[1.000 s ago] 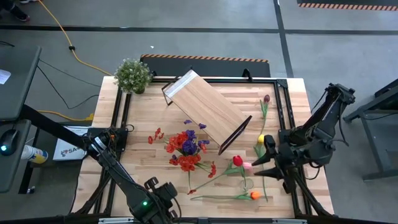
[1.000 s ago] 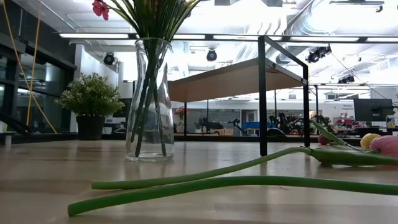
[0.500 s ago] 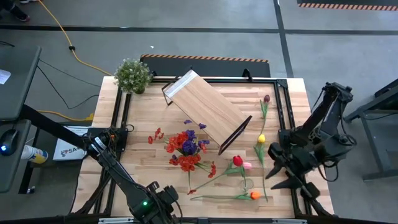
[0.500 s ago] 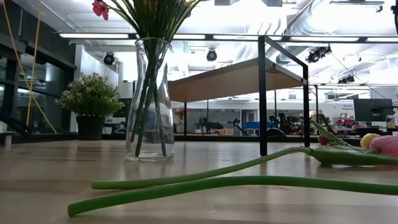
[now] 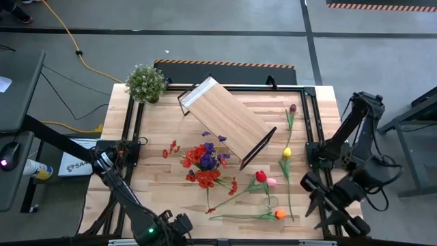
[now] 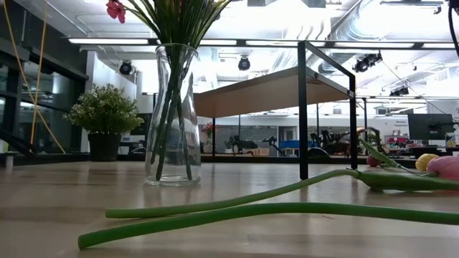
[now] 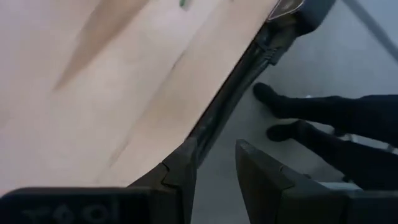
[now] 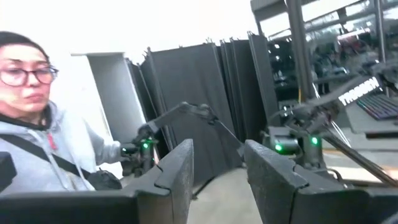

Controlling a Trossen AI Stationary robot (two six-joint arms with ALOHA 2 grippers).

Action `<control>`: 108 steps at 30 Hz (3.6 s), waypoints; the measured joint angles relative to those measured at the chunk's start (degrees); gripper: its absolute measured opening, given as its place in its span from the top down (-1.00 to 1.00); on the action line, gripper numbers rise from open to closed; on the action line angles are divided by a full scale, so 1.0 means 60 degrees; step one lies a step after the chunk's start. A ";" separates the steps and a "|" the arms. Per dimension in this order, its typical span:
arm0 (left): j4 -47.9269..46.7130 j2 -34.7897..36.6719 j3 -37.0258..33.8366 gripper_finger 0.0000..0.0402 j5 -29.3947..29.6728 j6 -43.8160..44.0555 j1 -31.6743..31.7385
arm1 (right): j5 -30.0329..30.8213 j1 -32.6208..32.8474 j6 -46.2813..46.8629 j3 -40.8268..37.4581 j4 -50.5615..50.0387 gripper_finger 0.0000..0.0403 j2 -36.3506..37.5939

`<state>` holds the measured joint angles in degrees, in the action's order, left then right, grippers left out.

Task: Pick and place flowers into a vace then onto a shelf
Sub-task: Put the orange tulip into the right transparent vase

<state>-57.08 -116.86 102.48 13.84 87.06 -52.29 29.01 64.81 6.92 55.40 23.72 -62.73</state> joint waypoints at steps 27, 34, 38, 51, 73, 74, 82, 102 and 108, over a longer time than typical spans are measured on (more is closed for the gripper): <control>0.1182 0.0000 0.0000 0.28 0.0380 0.0078 -0.0362 | 0.2408 0.0978 -0.0653 0.4903 -0.4241 0.33 -0.3749; 0.1268 0.0000 0.0000 0.28 0.0389 0.0078 -0.0369 | 0.2641 0.0820 0.1023 0.7856 -0.8353 0.33 -0.5234; 0.1263 0.0000 0.0000 0.28 0.0390 0.0045 -0.0369 | 0.2542 0.0618 0.2321 0.8988 -1.0273 0.33 -0.5847; 0.1243 0.0000 0.0000 0.28 0.0387 0.0041 -0.0369 | -0.0430 -0.0584 0.5383 0.9366 -1.2934 0.33 -0.6735; 0.1207 0.0000 0.0000 0.28 0.0387 -0.0218 -0.0372 | -0.1381 -0.0983 0.6792 0.9362 -1.4536 0.33 -0.7061; 0.1210 0.0000 0.0000 0.28 0.0391 -0.0218 -0.0376 | -0.1410 -0.1005 0.6846 0.9362 -1.4538 0.33 -0.7061; 0.1210 0.0000 0.0000 0.28 0.0620 0.0304 -0.0576 | -0.1520 -0.1099 0.7072 0.9362 -1.4512 0.33 -0.7102; 0.0358 0.0000 0.0000 0.28 0.0841 0.0968 -0.0796 | -0.2147 -0.1538 0.7647 0.9362 -1.4632 0.33 -0.9003; -0.0392 0.0000 0.0000 0.28 0.0807 0.0914 -0.0795 | -0.2123 -0.1919 0.8264 0.9362 -1.4624 0.33 -0.9399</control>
<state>-59.43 -116.86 102.48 18.68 92.55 -57.06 16.27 53.29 56.50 111.57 -64.03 -119.13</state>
